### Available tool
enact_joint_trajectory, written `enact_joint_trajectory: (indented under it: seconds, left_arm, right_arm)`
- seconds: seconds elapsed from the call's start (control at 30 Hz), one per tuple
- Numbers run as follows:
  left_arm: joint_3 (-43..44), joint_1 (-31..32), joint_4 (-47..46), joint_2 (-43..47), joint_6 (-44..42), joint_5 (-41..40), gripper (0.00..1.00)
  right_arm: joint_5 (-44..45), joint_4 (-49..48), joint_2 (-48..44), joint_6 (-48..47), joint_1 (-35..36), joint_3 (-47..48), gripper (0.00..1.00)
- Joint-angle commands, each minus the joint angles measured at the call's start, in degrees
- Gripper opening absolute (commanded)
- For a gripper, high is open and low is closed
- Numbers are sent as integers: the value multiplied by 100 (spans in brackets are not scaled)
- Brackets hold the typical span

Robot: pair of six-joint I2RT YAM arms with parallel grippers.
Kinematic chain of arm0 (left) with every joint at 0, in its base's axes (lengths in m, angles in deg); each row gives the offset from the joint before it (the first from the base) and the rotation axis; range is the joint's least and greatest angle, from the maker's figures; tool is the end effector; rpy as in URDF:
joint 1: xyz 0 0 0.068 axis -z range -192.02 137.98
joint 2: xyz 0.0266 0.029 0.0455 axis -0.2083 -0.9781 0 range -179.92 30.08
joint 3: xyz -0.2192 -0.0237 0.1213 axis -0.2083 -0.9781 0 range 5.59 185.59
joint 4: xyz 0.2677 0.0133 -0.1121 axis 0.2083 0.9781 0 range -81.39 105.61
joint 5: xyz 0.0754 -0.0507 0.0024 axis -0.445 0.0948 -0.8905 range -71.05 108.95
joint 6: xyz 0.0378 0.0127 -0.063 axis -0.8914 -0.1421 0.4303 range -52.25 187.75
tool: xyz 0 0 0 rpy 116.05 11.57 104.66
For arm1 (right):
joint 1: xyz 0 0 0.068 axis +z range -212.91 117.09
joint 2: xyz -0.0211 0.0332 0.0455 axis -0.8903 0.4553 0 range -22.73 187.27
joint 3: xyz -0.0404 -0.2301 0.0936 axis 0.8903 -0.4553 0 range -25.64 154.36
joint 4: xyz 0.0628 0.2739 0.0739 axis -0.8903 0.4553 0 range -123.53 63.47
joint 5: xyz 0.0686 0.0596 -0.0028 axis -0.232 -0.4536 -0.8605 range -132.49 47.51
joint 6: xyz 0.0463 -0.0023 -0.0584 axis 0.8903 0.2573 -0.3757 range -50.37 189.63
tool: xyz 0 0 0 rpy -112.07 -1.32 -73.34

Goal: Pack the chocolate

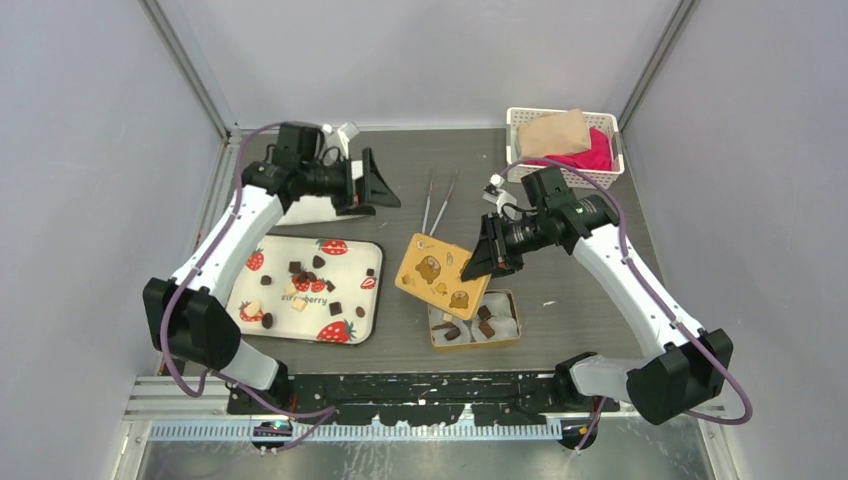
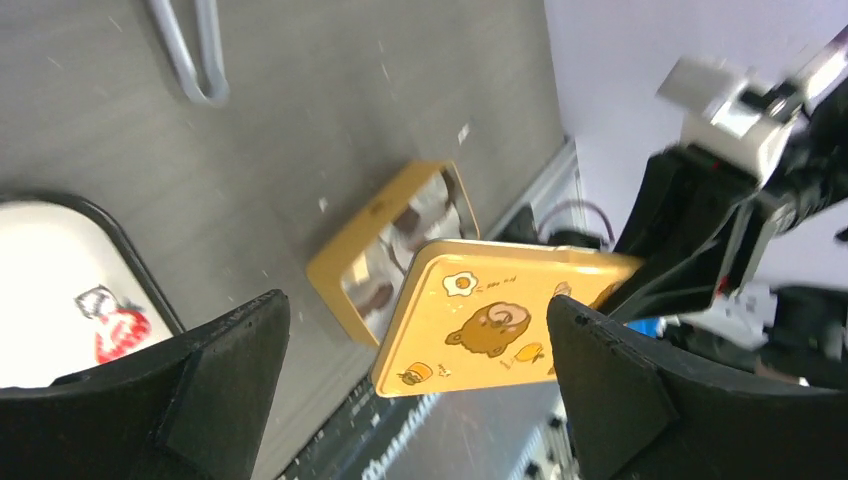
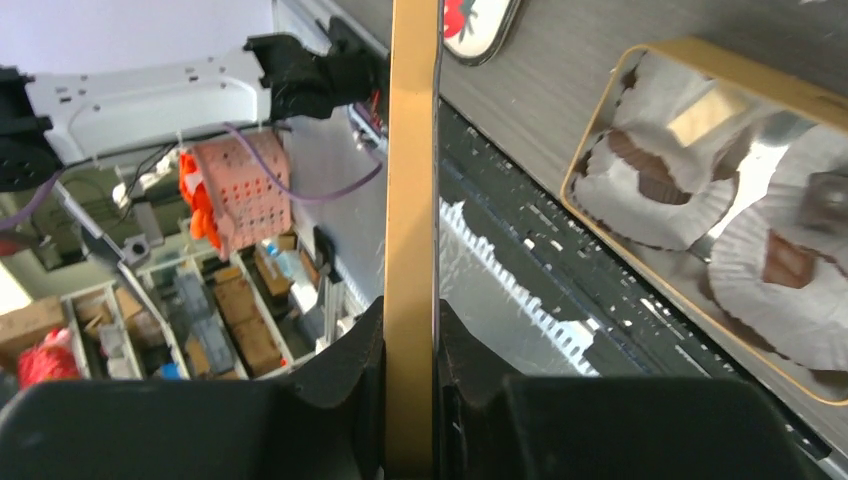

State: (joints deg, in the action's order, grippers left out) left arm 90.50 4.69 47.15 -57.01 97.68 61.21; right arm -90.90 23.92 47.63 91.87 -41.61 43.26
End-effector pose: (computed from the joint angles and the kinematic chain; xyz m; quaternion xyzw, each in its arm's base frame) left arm 0.3487 -0.1487 0.3262 0.0517 0.8595 -0.4548 0.2273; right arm 0.2397 0.1437 0.2955 -0.1026 0.8796 0.4574 0.0805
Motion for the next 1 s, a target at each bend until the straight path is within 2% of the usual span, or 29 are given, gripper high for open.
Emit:
enact_joint_trajectory:
  seconds: [0.0, 0.23, 0.47, 0.63, 0.73, 0.83, 0.97]
  left_arm:
    - [-623, 235, -109, 289, -322, 924, 100]
    - [-1204, 245, 17, 494, -538, 1675, 100]
    - [-1513, 358, -385, 512, -435, 3218, 95]
    - [-1766, 673, -383, 465, -524, 3565, 93]
    - [-1789, 863, -371, 443, -549, 3625, 88]
    - [-1800, 985, -370, 385, -550, 3629, 75]
    - [-1800, 992, -356, 368, -560, 3602, 43]
  right_arm:
    - [-1053, 517, -16, -525, 7, 509, 1]
    - [-1935, 690, 130, -1117, 9, 513, 1]
    - [-2178, 1207, 545, -1843, 5, 418, 1]
    - [-2206, 1141, 637, -1903, 5, 418, 1]
    - [-2242, 1043, 683, -1878, 1, 388, 1]
    - [-2239, 935, 735, -1817, 4, 370, 1]
    - [-2219, 909, 827, -1808, -2, 331, 1]
